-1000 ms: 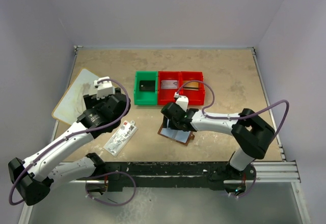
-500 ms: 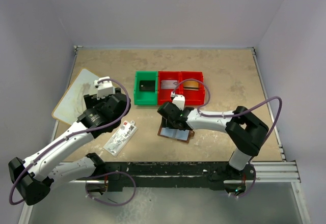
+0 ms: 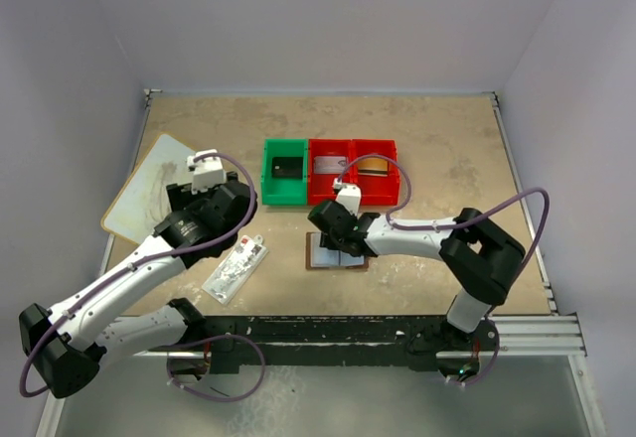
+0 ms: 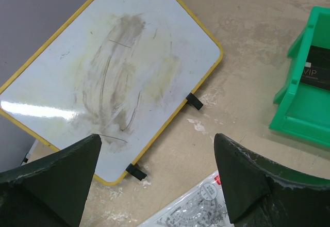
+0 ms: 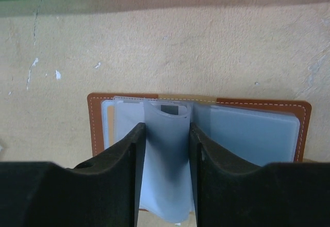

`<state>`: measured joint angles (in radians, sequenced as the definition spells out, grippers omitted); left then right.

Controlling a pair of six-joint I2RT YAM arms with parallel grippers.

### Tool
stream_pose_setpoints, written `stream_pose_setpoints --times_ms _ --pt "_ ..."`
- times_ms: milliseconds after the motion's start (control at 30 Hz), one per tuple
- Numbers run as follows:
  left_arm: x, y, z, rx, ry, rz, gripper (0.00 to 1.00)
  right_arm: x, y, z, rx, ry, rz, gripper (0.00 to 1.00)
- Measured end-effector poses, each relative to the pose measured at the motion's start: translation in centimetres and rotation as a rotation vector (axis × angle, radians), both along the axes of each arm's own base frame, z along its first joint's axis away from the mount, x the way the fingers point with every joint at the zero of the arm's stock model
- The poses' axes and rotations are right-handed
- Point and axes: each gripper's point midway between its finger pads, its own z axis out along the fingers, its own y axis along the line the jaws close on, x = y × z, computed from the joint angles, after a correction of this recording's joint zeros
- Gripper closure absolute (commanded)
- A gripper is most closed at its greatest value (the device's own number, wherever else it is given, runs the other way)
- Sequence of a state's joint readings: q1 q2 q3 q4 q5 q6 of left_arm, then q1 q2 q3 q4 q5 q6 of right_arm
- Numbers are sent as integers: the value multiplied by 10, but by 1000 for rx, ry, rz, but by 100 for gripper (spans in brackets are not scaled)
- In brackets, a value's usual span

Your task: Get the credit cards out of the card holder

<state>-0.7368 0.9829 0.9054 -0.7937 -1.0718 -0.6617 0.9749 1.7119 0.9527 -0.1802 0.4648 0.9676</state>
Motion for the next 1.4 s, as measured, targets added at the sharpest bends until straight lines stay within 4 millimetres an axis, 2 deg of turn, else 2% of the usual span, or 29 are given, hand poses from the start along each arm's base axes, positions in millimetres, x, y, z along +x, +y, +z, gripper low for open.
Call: stream_pose_setpoints --times_ms 167,300,467,567,667,833,900,967,1133,1400 --pt "1 -10 -5 -42 18 -37 14 -11 2 0 69 9 52 68" --pt "5 -34 -10 -149 39 -124 19 -14 4 0 153 28 92 72" --pt "3 -86 -29 -378 68 -327 26 -12 -2 -1 331 59 123 72" --pt "-4 -126 -51 -501 146 -466 27 -15 -7 0 419 70 143 72" --pt "-18 -169 -72 -556 227 -589 27 -17 -9 0 465 73 155 71" --pt "-45 -236 -87 -621 295 -760 27 -20 -9 0 546 75 166 71" --pt "-51 -257 -97 -645 317 -794 27 -22 -9 0 576 79 166 71" --pt "-54 -268 -111 -656 340 -796 27 -22 -9 0 600 84 163 72" --pt "-59 -273 -146 -663 391 -762 29 -20 -6 -1 633 89 155 72" --pt "-71 -280 -170 -756 402 -760 36 -20 -7 -1 662 92 141 72"
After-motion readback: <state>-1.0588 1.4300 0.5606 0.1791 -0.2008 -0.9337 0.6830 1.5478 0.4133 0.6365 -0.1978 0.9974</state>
